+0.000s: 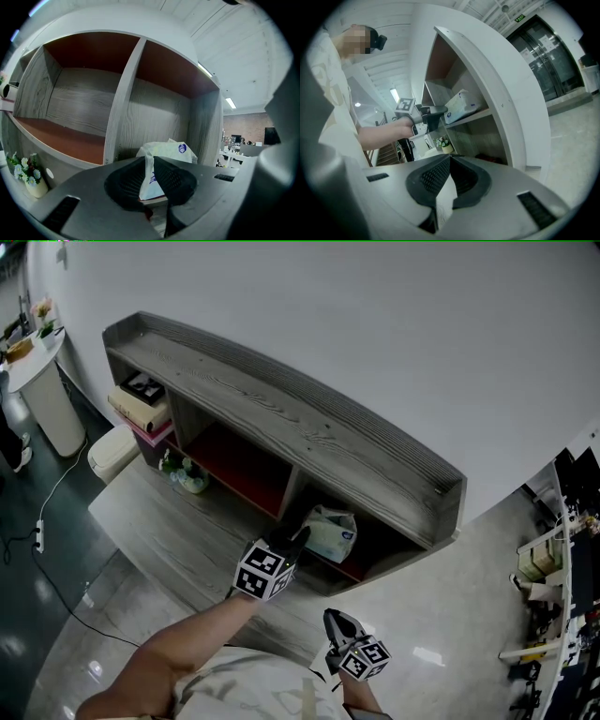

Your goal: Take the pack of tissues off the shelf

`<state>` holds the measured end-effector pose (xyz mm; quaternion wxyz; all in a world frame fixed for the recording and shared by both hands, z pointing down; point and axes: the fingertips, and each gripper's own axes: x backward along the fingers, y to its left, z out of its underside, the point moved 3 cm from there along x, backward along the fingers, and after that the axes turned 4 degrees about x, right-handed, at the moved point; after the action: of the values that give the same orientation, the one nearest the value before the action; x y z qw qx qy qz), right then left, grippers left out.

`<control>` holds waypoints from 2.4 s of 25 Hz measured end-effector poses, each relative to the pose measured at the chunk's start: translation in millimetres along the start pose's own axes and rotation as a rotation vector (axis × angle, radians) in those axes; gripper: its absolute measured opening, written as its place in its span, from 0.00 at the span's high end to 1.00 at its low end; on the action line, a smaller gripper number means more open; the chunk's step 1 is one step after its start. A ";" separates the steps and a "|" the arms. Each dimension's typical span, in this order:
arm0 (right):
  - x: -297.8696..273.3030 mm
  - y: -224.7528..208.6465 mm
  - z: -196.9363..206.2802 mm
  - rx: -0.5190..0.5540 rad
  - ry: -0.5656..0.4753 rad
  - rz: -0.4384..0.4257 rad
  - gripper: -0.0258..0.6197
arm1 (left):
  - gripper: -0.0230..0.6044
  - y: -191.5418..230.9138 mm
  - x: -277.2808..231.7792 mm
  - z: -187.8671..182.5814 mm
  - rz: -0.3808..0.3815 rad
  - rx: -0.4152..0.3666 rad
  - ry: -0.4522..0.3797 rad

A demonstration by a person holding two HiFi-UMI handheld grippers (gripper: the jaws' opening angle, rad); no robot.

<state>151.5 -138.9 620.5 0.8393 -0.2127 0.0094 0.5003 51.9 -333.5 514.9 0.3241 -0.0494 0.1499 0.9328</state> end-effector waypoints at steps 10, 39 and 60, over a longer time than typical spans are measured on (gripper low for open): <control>2.5 -1.2 2.5 -0.010 -0.010 0.009 0.95 | 0.90 -3.1 2.7 -3.1 0.017 -0.012 -0.030; 14.6 10.1 2.0 -0.005 -0.026 0.018 0.95 | 0.90 -17.8 33.8 -23.0 0.042 -0.012 -0.109; 18.3 38.5 7.3 0.034 0.007 -0.074 0.95 | 0.90 -23.8 87.3 -20.2 -0.020 0.012 -0.159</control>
<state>126.7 -105.2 609.6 0.8606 -0.2003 0.0129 0.4680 -2.0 -270.5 473.3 0.3445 0.0251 0.1287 0.9296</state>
